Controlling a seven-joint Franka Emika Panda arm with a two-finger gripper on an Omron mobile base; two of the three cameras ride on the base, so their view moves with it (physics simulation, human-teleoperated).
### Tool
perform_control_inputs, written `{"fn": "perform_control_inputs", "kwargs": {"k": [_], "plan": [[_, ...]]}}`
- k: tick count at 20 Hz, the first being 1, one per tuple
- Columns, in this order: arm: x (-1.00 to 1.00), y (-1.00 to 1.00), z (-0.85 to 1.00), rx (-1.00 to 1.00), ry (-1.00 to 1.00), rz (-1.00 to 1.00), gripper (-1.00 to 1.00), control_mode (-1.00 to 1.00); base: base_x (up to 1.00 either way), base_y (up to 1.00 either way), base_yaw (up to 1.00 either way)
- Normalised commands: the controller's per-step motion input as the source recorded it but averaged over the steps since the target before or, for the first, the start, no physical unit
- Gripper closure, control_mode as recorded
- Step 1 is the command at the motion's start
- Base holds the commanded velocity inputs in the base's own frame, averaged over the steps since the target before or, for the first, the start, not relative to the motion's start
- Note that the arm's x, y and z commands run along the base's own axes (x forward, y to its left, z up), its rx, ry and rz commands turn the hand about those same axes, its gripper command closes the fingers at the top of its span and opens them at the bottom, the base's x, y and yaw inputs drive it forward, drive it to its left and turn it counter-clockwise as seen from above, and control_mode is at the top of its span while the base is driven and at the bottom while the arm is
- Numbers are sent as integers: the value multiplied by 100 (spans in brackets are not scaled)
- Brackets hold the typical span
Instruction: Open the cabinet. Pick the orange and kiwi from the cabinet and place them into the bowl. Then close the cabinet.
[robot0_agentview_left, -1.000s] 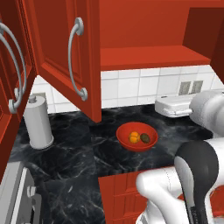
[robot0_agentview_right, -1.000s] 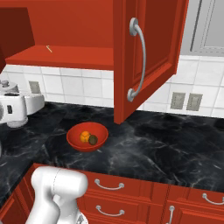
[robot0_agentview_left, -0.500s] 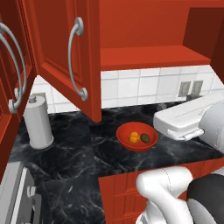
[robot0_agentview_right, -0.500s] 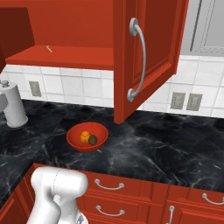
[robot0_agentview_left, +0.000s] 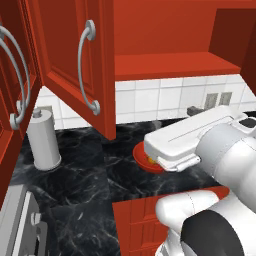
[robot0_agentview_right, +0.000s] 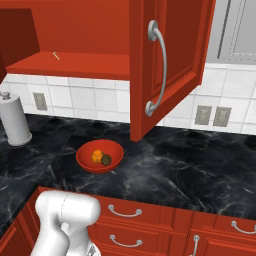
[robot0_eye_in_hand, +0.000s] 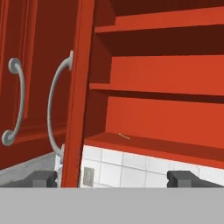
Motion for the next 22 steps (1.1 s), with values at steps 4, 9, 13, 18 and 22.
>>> {"fn": "perform_control_inputs", "kwargs": {"k": [4, 9, 13, 18, 22], "plan": [[0, 74, 0, 0, -5, 0, -100, -100, 0, 0, 0], [2, 73, -3, 0, -6, -4, -100, -100, 0, 0, 0], [36, 42, -2, 0, -3, -13, -100, -100, 0, 0, 0], [49, 23, -3, 0, 0, -19, -100, -100, 0, 0, 0], [63, 15, -8, 0, 0, -17, -100, -100, 0, 0, 0]]}}
